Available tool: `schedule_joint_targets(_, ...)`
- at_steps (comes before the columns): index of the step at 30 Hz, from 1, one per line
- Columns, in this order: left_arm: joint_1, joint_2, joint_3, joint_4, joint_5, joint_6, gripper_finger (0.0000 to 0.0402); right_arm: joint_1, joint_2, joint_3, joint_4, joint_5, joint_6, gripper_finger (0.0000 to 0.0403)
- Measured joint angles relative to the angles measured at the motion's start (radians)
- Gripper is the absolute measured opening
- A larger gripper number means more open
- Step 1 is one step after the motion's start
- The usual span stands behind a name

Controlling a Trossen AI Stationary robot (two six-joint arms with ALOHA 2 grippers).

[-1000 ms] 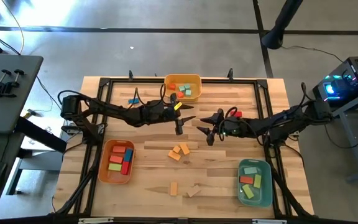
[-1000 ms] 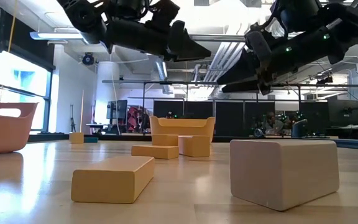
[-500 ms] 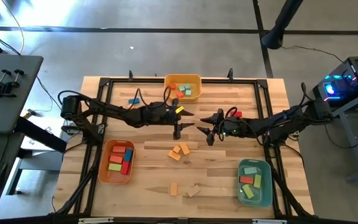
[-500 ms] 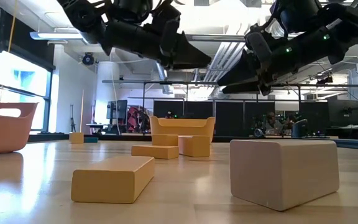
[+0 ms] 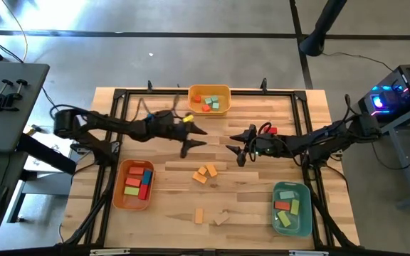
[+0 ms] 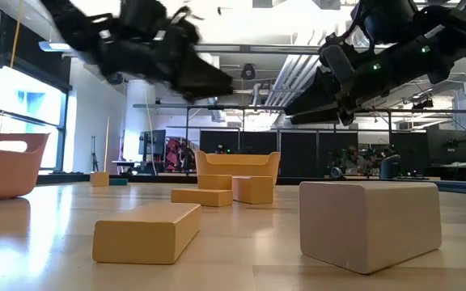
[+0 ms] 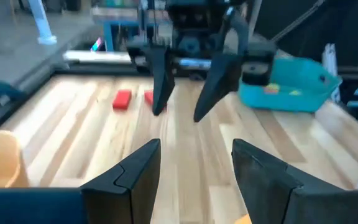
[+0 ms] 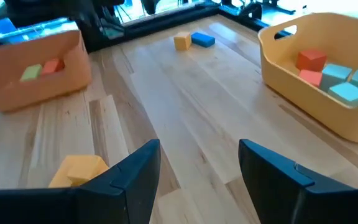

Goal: Sort blocks by size
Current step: Put the thick brown block into the orange bin

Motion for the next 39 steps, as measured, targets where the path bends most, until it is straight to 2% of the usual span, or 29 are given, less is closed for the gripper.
schedule_joint_targets(2, 0.011, -0.059, -0.07, 0.051, 0.001, -0.006, 0.0186, -0.001, 0.0, 0.0, 0.03, 0.002, 0.009, 0.0213)
schedule_joint_targets(5, 0.017, -0.144, -0.153, 0.066, 0.0, -0.005, 0.0186, -0.001, 0.0, 0.0, 0.121, -0.006, 0.181, 0.0213)
schedule_joint_targets(8, 0.016, -0.215, -0.207, 0.073, -0.002, -0.005, 0.0186, -0.007, 0.011, 0.004, 0.252, -0.036, 0.254, 0.0213)
schedule_joint_targets(11, 0.009, -0.257, -0.241, 0.081, -0.003, -0.005, 0.0186, -0.008, 0.02, 0.004, 0.353, -0.141, 0.25, 0.0213)
schedule_joint_targets(14, -0.001, -0.28, -0.253, 0.084, -0.004, -0.003, 0.0186, 0.01, 0.066, 0.036, 0.383, -0.17, 0.243, 0.0213)
schedule_joint_targets(17, -0.013, -0.282, -0.255, 0.072, -0.005, 0.01, 0.0186, 0.073, 0.18, 0.151, 0.374, -0.176, 0.123, 0.0213)
schedule_joint_targets(19, -0.02, -0.281, -0.255, 0.07, -0.005, 0.021, 0.0186, 0.122, 0.268, 0.25, 0.311, -0.183, 0.029, 0.0213)
schedule_joint_targets(22, -0.033, -0.288, -0.255, 0.038, -0.002, -0.001, 0.0186, 0.17, 0.367, 0.412, 0.108, -0.177, -0.08, 0.0213)
schedule_joint_targets(26, -0.062, -0.347, -0.255, -0.039, 0.019, -0.026, 0.0186, 0.216, 0.473, 0.618, -0.202, -0.119, -0.108, 0.0213)
schedule_joint_targets(30, -0.106, -0.41, -0.254, -0.153, 0.0, -0.005, 0.0186, 0.254, 0.565, 0.781, -0.447, -0.121, -0.129, 0.0213)
schedule_joint_targets(34, -0.155, -0.456, -0.254, -0.264, -0.053, 0.002, 0.0186, 0.278, 0.614, 0.87, -0.639, -0.111, -0.085, 0.0213)
schedule_joint_targets(37, -0.194, -0.476, -0.255, -0.331, -0.107, -0.004, 0.0186, 0.294, 0.622, 0.878, -0.7, -0.049, 0.016, 0.0213)
schedule_joint_targets(39, -0.218, -0.479, -0.255, -0.362, -0.141, -0.015, 0.0186, 0.306, 0.621, 0.875, -0.72, -0.051, 0.085, 0.0213)
